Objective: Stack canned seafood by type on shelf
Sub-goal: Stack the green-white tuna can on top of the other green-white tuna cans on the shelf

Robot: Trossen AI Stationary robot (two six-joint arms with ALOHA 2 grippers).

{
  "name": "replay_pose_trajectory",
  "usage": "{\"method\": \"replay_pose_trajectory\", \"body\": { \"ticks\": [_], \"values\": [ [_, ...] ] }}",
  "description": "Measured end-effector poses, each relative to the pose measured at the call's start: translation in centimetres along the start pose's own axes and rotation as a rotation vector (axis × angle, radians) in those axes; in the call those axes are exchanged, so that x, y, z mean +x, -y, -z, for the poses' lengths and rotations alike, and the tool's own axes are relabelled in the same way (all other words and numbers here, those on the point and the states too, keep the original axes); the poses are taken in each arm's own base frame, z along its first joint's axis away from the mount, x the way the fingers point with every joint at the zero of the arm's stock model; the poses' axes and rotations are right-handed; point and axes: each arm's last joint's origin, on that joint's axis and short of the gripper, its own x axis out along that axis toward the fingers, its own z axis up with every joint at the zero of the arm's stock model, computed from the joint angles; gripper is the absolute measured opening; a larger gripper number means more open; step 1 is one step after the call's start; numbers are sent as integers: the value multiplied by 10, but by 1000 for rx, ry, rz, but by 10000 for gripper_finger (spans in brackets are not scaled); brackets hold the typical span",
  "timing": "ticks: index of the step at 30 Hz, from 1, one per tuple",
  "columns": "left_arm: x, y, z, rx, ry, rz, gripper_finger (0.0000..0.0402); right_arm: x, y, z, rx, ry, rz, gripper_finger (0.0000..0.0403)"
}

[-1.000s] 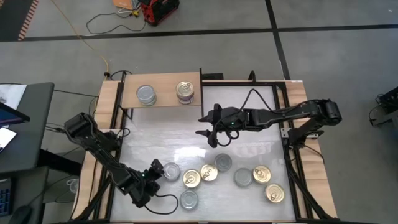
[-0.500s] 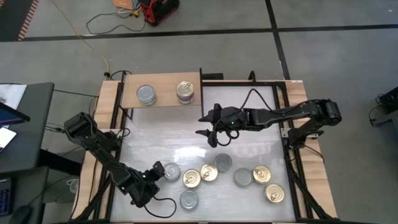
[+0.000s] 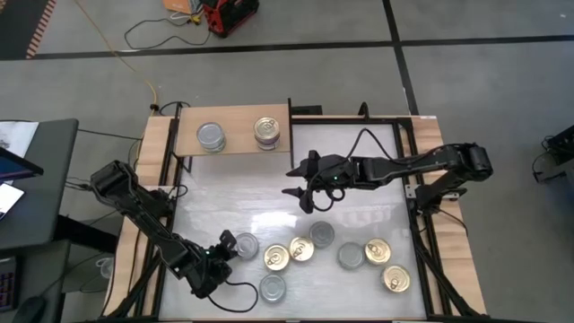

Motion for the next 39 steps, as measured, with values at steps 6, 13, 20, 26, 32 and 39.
{"method": "replay_pose_trajectory", "body": {
  "ticks": [6, 13, 20, 26, 32, 39],
  "values": [
    [0, 1, 0, -45, -3, 18, 0, 21, -15, 19, 1, -57, -33, 286],
    [-1, 3, 2, -88, -16, 73, 0, 50, -36, 44, 33, -81, -80, 286],
    [2, 6, 5, -103, -41, 94, 1, 76, -50, 62, 61, -91, -105, 286],
    [1, 6, 4, -133, -25, 88, 1, 91, -61, 67, 58, -123, -150, 286],
    [-16, 2, -2, -195, 21, 111, 1, 92, -70, 67, 20, -180, -168, 286],
    [-56, -3, -29, -153, 158, 164, 0, 87, -67, 64, 30, -206, -153, 286]
  ]
}}
